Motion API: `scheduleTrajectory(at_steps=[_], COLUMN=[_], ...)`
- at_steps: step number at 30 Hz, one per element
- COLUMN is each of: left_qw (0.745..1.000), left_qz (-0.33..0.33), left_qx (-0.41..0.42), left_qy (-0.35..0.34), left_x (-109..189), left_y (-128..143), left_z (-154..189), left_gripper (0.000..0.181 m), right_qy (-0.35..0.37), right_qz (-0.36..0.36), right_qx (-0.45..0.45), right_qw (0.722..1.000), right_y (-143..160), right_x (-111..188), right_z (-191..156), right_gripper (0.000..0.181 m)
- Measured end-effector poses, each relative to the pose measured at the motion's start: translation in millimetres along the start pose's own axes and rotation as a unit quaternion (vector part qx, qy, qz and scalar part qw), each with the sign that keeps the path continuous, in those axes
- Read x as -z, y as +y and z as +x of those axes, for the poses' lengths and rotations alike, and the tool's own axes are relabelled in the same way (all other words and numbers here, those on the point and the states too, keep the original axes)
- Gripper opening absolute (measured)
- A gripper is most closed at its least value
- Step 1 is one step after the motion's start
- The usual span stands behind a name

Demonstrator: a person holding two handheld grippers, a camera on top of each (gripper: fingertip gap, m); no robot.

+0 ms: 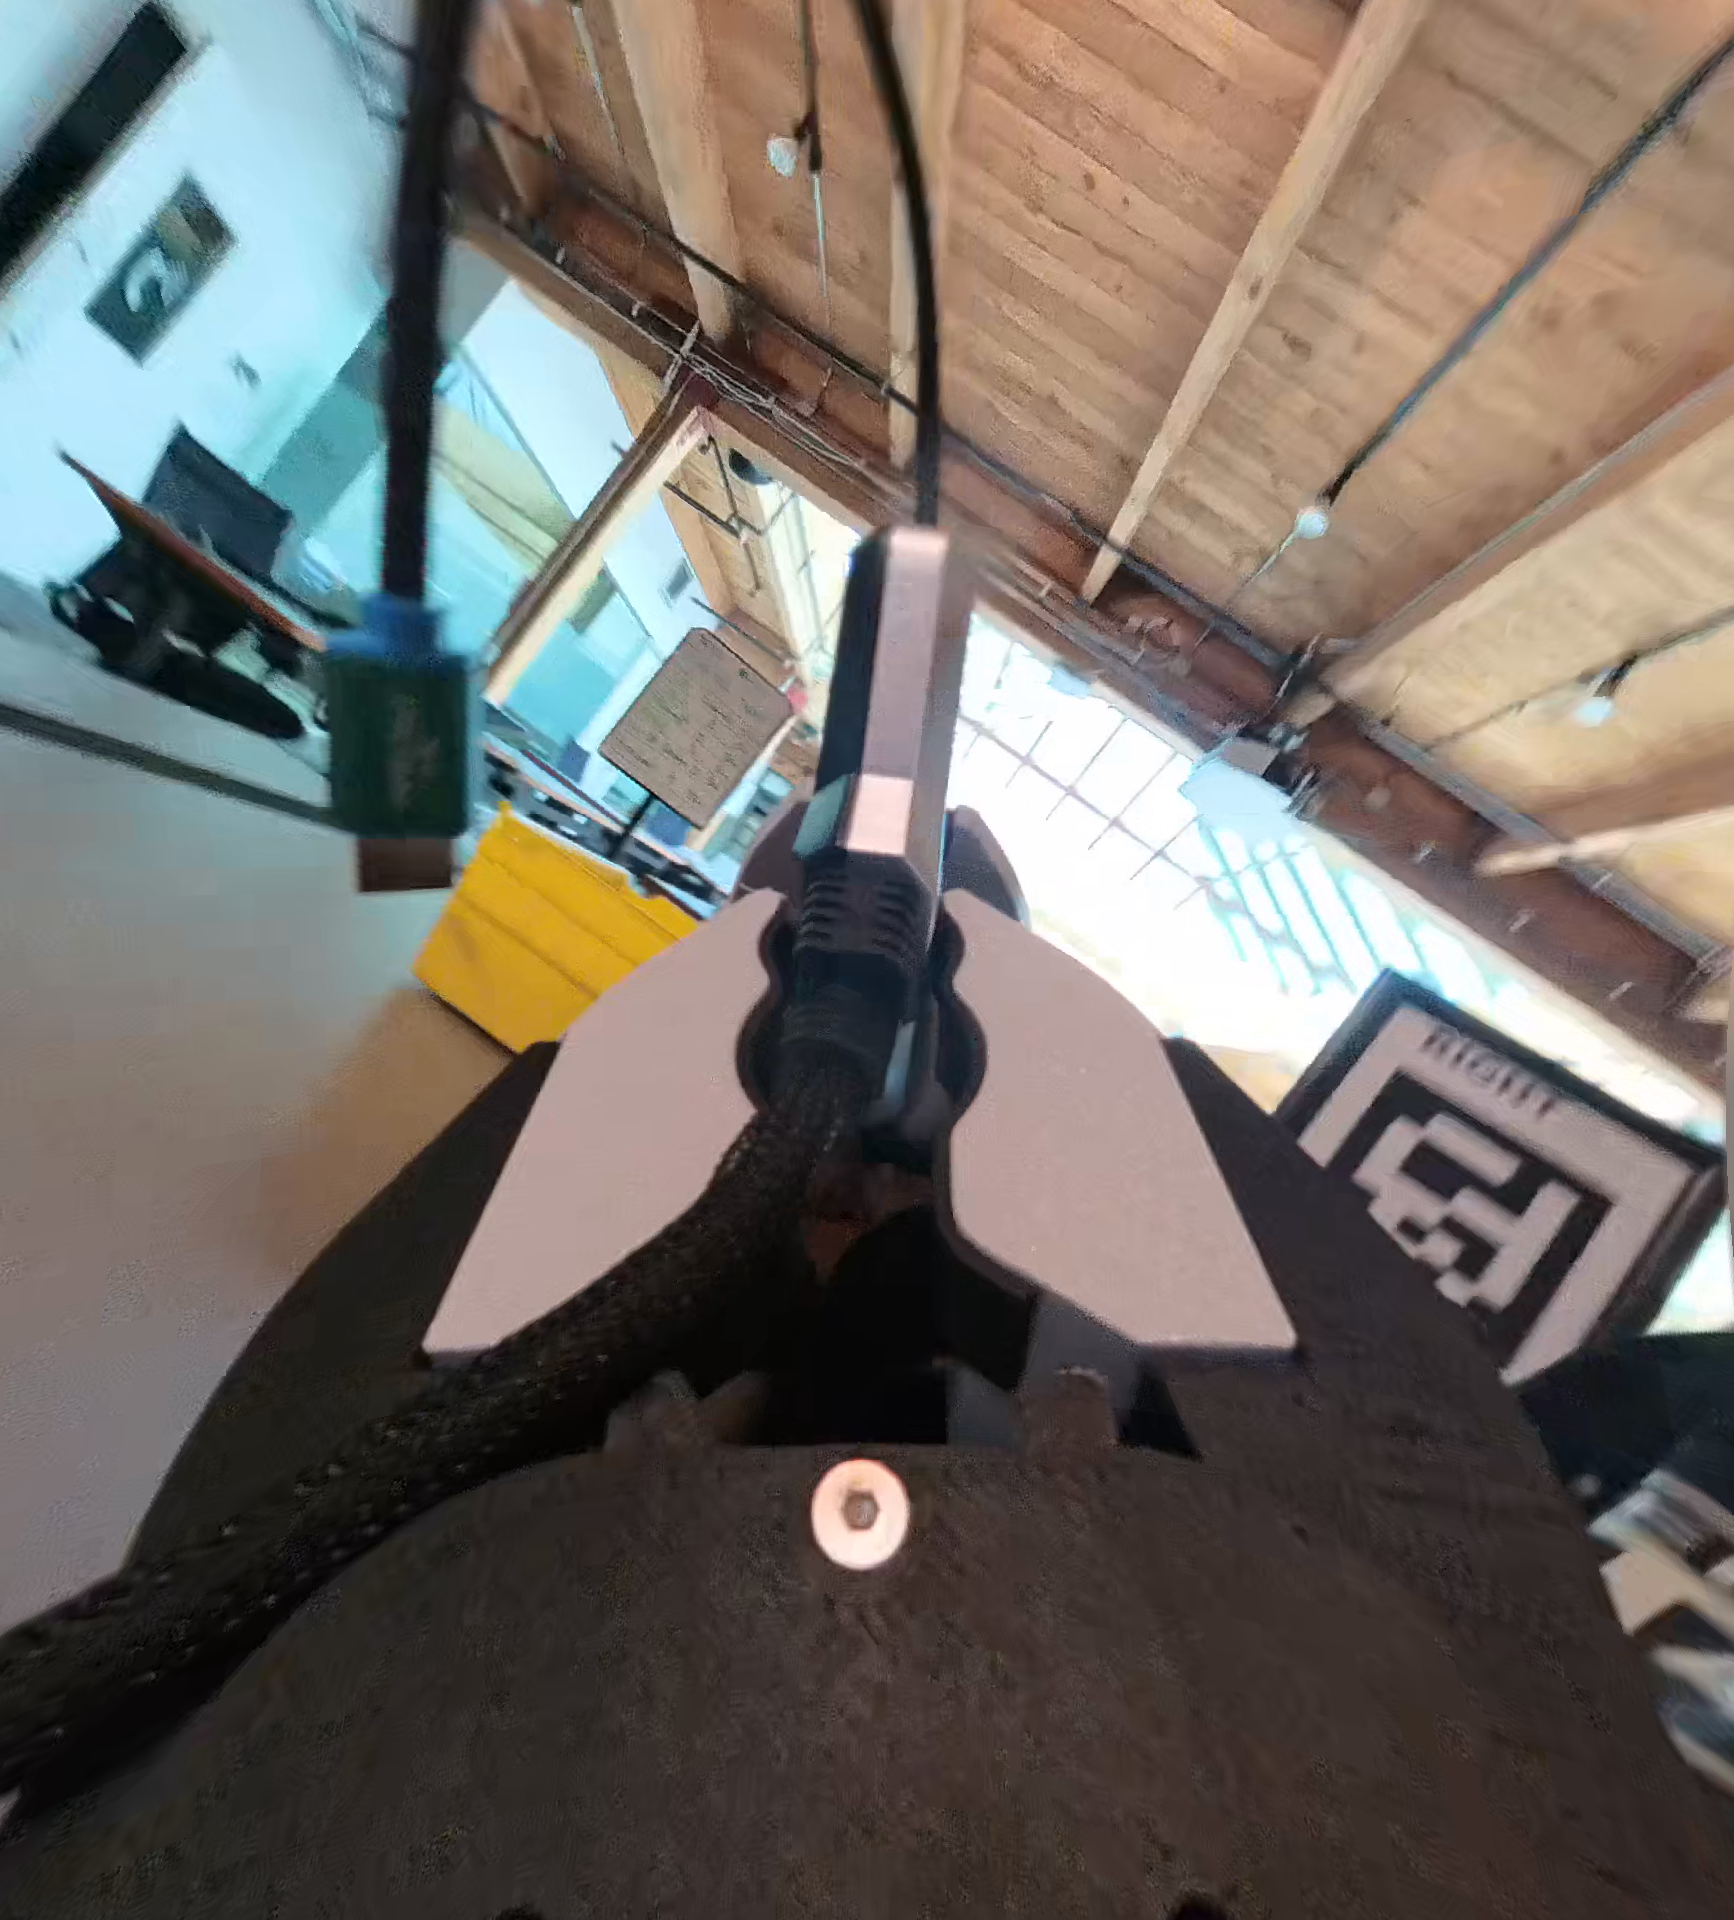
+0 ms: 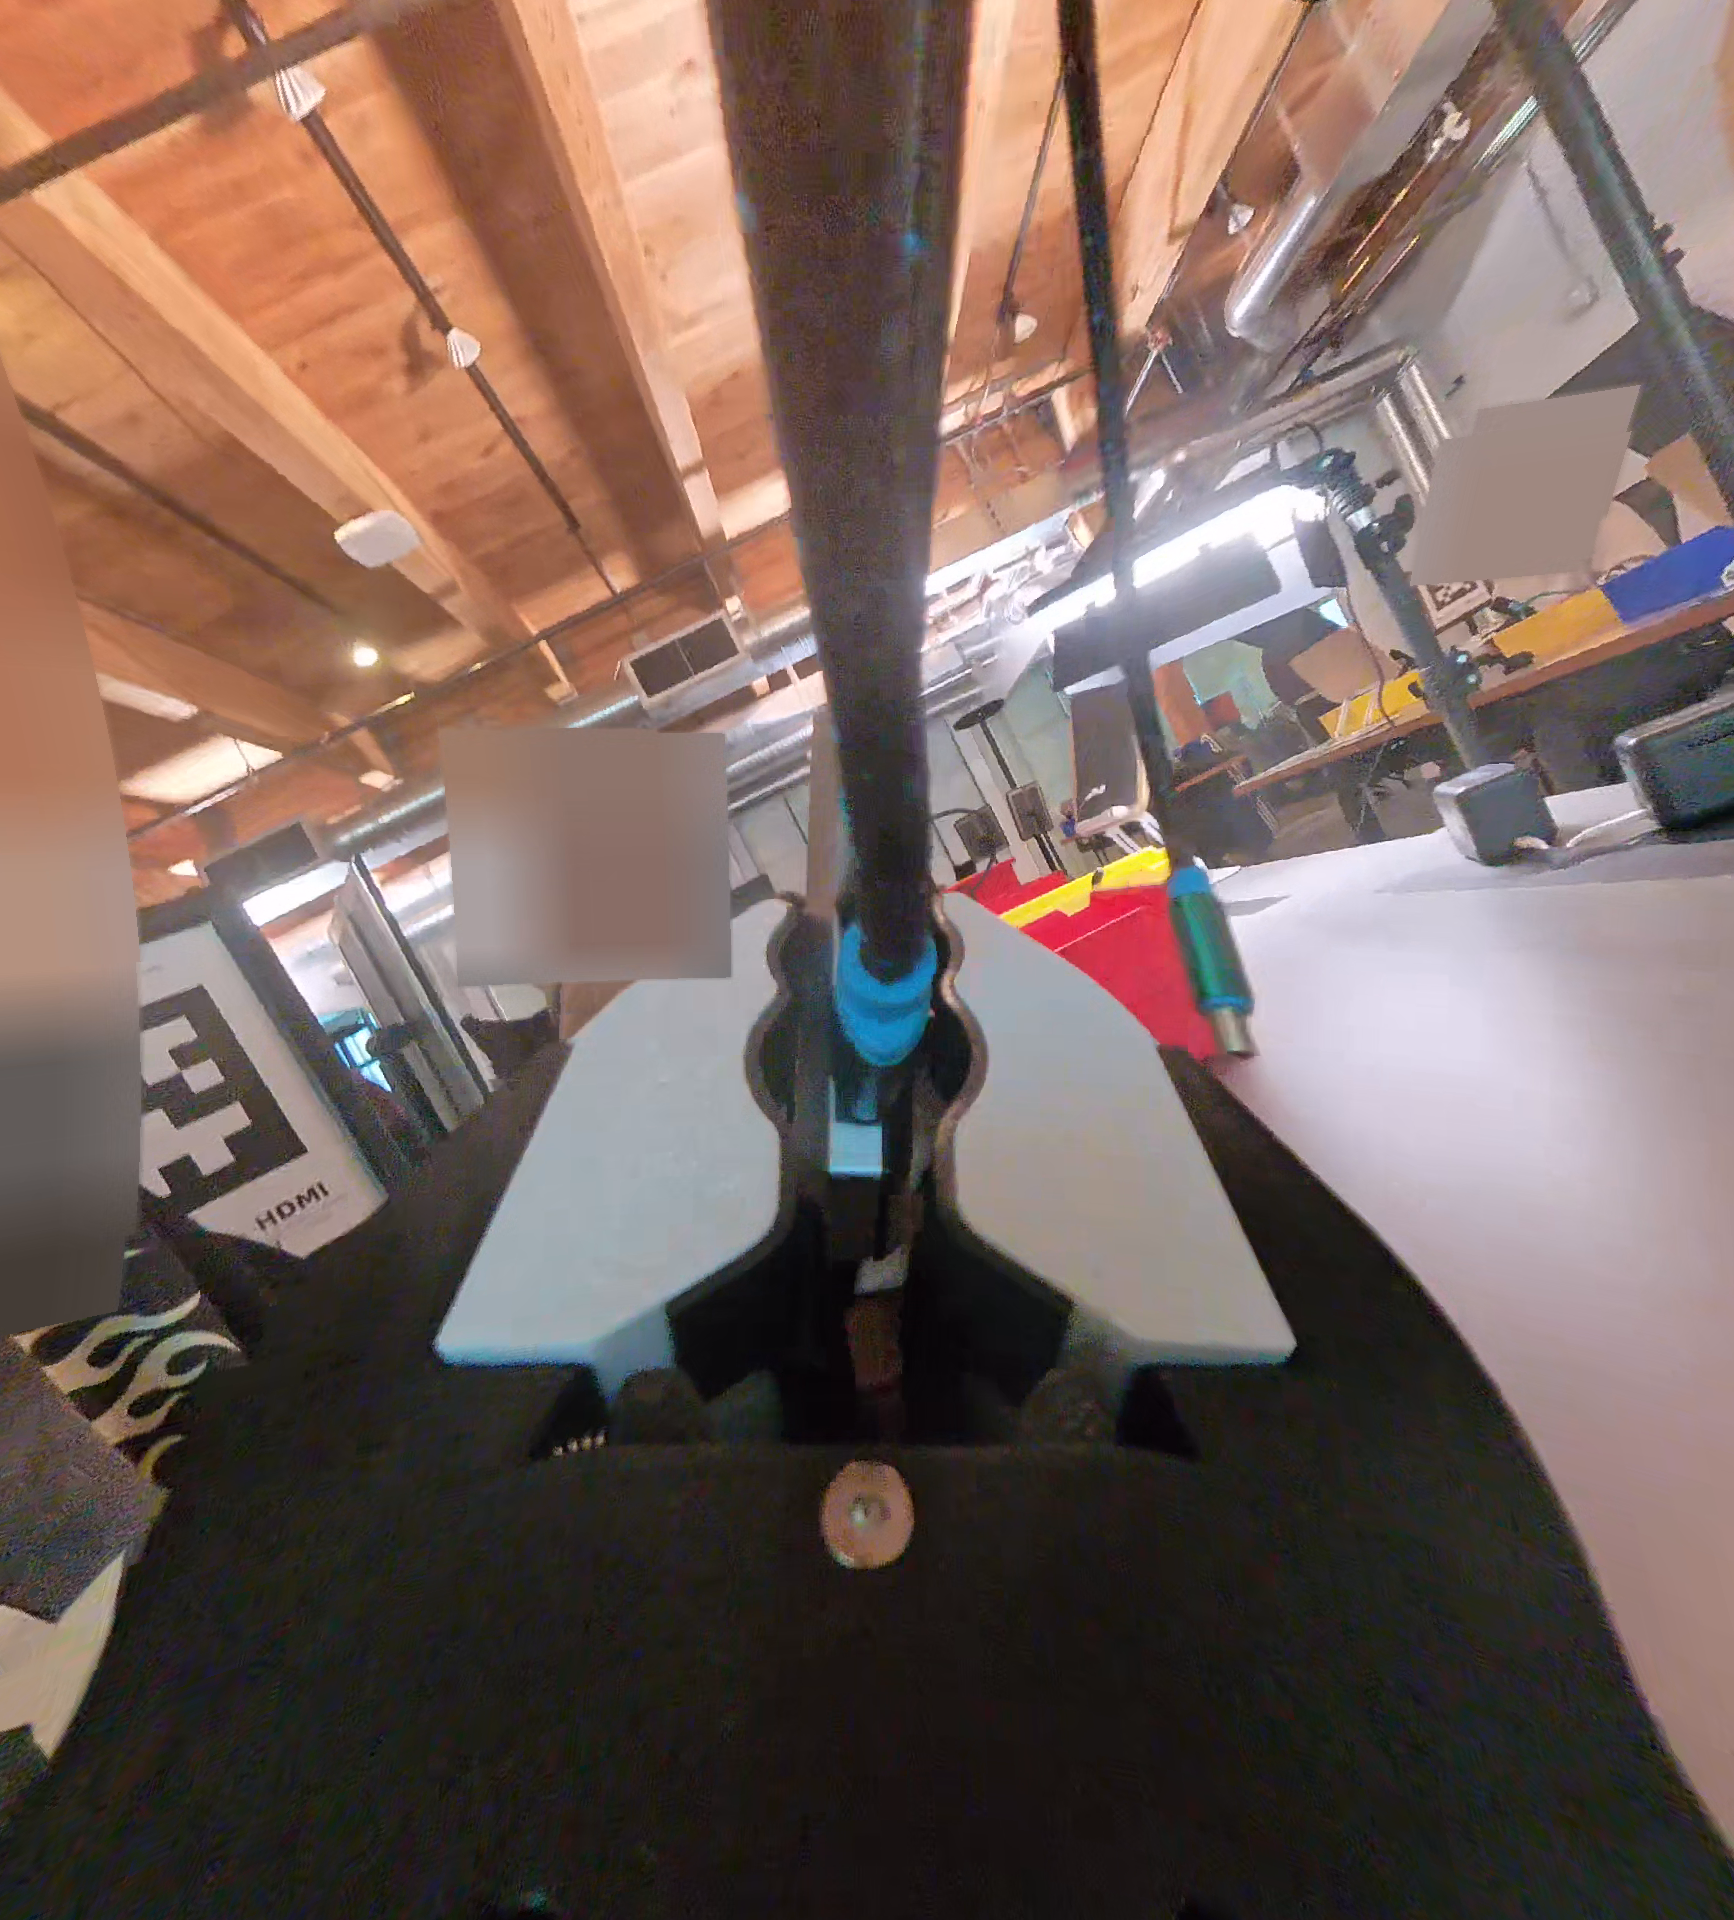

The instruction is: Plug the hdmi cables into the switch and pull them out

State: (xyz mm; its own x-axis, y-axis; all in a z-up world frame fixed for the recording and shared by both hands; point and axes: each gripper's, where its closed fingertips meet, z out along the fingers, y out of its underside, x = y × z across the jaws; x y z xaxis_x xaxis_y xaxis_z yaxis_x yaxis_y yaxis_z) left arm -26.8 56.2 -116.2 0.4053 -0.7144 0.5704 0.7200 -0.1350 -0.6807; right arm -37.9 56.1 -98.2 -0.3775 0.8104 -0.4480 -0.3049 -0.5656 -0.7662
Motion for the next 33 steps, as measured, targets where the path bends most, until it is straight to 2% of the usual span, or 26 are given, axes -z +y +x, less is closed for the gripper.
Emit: scheduleTrajectory(at_steps=[3,6,8,11,13,14,18,21,24,26,30,33], left_qw=[0.999,0.999,0.998,0.998,0.999,1.0,1.0,0.999,0.997,0.995,0.99,0.993], left_qz=[0.003,0.014,0.027,0.035,0.01,0.001,0.01,0.043,0.054,0.079,0.099,0.096], left_qx=[-0.041,-0.007,0.024,0.041,0.031,0.024,0.014,-0.01,-0.048,-0.064,-0.077,-0.062], left_qy=[0.017,0.042,0.042,0.025,0.011,0.011,0.007,0.008,-0.007,-0.022,-0.06,-0.032], left_x=[8,13,19,27,27,26,25,25,22,20,25,29], left_y=[-9,-17,-24,-29,-24,-21,-22,-27,-24,-24,-28,-31], left_z=[10,13,8,0,-3,-1,0,6,8,7,-3,4], left_gripper=[0.022,0.022,0.022,0.022,0.022,0.022,0.023,0.035,0.036,0.036,0.04,0.024], right_qy=[-0.019,-0.032,-0.028,-0.005,0.009,0.009,0.037,0.041,0.035,0.036,0.029,0.013], right_qz=[-0.007,0.0,0.022,0.043,0.016,-0.004,-0.014,0.075,0.176,0.217,0.231,0.207], right_qx=[-0.003,-0.053,-0.09,-0.094,-0.082,-0.076,-0.048,-0.093,-0.142,-0.146,-0.154,-0.158], right_qw=[1.0,0.998,0.995,0.995,0.996,0.997,0.998,0.992,0.974,0.965,0.96,0.965], right_y=[4,5,-4,-11,-2,5,10,5,-2,-3,4,8], right_x=[-10,-16,-11,2,2,-1,-4,-7,-3,-6,-20,-24], right_z=[-11,-14,-9,0,1,0,1,0,4,5,5,3], right_gripper=[0.022,0.026,0.04,0.027,0.024,0.013,0.012,0.012,0.013,0.012,0.012,0.012])
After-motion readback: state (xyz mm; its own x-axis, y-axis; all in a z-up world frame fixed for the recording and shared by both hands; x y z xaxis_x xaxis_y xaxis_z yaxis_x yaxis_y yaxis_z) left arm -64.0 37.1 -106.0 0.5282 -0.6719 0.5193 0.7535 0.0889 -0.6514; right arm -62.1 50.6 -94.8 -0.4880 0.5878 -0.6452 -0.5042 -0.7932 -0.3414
